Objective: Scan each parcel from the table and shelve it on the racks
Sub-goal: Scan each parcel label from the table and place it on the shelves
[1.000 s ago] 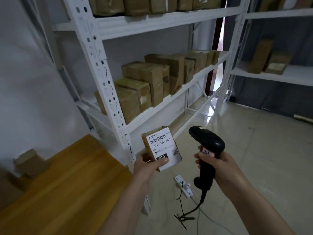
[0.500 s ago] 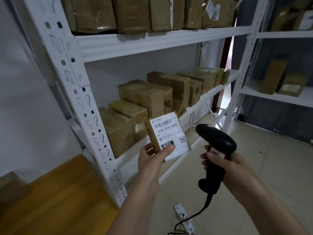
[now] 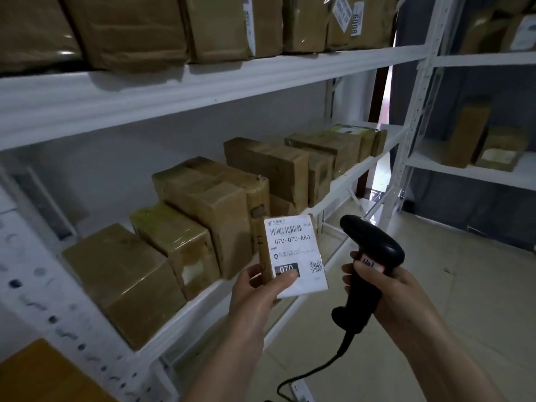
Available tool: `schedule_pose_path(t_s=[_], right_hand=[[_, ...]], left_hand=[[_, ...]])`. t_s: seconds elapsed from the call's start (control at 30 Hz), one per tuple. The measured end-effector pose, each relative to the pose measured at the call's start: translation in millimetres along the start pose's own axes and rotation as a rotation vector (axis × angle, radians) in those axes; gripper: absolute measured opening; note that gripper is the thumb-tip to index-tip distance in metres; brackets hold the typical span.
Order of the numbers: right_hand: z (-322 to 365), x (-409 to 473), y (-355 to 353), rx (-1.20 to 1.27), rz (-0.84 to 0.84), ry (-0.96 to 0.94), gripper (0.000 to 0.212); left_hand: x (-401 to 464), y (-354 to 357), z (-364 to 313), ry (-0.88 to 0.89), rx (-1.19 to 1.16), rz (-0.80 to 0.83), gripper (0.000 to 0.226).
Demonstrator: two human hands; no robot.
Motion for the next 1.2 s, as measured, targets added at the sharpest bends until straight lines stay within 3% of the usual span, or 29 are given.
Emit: schedule_pose_path(t_s=[0.2,0.4,0.57,0.8,0.9,1.07,1.2], right_hand=[[16.5,57.9,-18.7,0.042,-0.008,0.028,0.019],[51.4,134.2,-56.8,0.014,0.048,0.057,0.018],[99.1,206.9,-110.4,0.001,0.078,0.076,0.018],[170.9,294.2,-172.0,-0.062,0.136,0.088,0.019],[188.7,319.7,-187.4,-0.053,0.165,0.084,0.017],[204.6,350.5,-207.8,-0.013,0.176,0.1,0.018],[218.1,371.9,-220.5,0.023,0.18,0.121,0.033]], left_hand=[[30.9,33.3,9.1,-0.022,0.032,0.055,0.069],[83.7,105.9,21.4,-0.034,0.026,0.015,0.05],[138.0,193.0,24.5,-0.065,0.012,-0.031,0.049],[205.1,295.5,22.1,-0.11,-0.095,-0.182,0.079],[227.2,322.5,26.0,-0.103,-0.096,-0.202,0.072],[258.1,359.1,26.8,-0.073,-0.038,-0.125,0.034],[290.5,385.6,25.6,-0.063,-0.022,-0.052,0.028]])
Point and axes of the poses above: each hand's wrist, its own x-axis towards the middle knuckle, its own y-axis out of the palm, z = x × y, the point moved 3 cm from there along x, towards the middle knuckle, and after that the axes turned 4 degrees about y, right-handed, at the moved point
